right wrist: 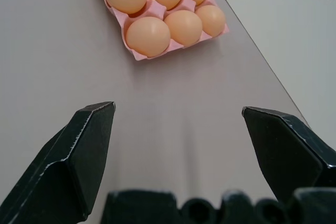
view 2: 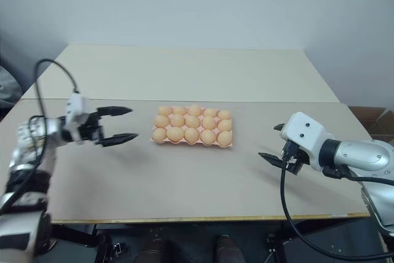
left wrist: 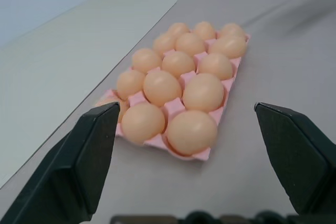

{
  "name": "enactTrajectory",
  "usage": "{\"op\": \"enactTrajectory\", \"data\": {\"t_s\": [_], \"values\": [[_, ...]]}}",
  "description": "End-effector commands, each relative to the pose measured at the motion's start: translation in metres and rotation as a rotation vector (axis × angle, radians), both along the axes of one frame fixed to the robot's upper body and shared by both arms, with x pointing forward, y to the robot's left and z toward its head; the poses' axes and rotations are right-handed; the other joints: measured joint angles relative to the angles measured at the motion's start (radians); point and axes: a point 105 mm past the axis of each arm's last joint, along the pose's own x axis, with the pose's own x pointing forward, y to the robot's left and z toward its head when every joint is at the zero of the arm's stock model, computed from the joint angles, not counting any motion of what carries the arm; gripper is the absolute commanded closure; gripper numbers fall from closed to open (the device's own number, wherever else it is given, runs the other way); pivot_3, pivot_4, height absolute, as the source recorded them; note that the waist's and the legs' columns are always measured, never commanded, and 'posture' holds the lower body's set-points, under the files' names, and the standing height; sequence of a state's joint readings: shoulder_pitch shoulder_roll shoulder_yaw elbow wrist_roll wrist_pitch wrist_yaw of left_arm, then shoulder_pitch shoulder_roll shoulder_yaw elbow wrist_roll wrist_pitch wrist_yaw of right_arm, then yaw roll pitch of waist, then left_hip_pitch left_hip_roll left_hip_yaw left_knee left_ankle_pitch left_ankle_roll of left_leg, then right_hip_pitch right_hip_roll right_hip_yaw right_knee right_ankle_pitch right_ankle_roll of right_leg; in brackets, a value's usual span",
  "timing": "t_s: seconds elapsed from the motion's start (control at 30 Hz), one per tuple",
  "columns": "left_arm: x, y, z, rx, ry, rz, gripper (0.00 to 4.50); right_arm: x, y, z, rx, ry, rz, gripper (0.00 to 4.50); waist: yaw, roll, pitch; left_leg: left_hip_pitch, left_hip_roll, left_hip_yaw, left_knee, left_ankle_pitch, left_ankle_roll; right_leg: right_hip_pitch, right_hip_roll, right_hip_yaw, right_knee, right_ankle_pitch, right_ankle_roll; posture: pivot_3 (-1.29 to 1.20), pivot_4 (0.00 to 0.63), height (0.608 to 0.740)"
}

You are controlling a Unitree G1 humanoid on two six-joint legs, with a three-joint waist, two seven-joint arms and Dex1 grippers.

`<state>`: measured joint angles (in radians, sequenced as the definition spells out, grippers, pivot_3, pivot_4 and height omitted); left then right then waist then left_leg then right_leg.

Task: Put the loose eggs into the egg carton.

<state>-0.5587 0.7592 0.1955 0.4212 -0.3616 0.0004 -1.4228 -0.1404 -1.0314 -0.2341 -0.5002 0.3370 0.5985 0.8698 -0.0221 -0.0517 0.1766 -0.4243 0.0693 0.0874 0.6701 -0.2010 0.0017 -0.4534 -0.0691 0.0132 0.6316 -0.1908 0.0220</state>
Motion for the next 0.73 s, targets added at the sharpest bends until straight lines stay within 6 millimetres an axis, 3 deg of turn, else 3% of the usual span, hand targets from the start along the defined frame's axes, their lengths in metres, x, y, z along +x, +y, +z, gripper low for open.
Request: {"op": "enactTrajectory", "data": {"t_s": [0.03,0.27,0.4,0.73], "values": [[-0.023,0.018,0.026,0.0,-0.07,0.063,0.03,-0.001,-0.004,0.02,-0.011,-0.069,0.012,0.0,0.004,0.0,0.0,0.0,0.0,0.0,0.0,0.0,0.0,0.0,0.0,0.0,0.0,0.0,0.0,0.0,0.15,0.74],[-0.062,0.047,0.025,0.047,-0.032,0.207,0.03,-0.003,-0.003,0.026,-0.013,-0.046,0.089,0.0,0.014,0.0,0.0,0.001,0.0,0.001,0.0,0.0,0.0,0.0,-0.003,-0.002,-0.001,-0.006,-0.003,0.0,0.15,0.74],[-0.08,0.054,0.026,0.02,-0.01,0.251,0.03,-0.006,-0.004,0.032,-0.022,-0.035,0.135,0.0,0.011,0.001,0.0,0.001,0.0,0.002,-0.001,0.0,0.0,0.0,-0.003,-0.002,-0.001,-0.006,-0.003,0.0,0.15,0.74],[-0.096,0.058,0.026,0.013,0.013,0.366,0.03,-0.001,-0.005,0.027,-0.031,0.008,0.179,0.0,0.01,0.001,0.0,0.001,0.0,0.004,-0.002,0.0,0.0,-0.001,-0.004,-0.002,-0.001,-0.007,-0.003,0.0,0.15,0.74]]}}
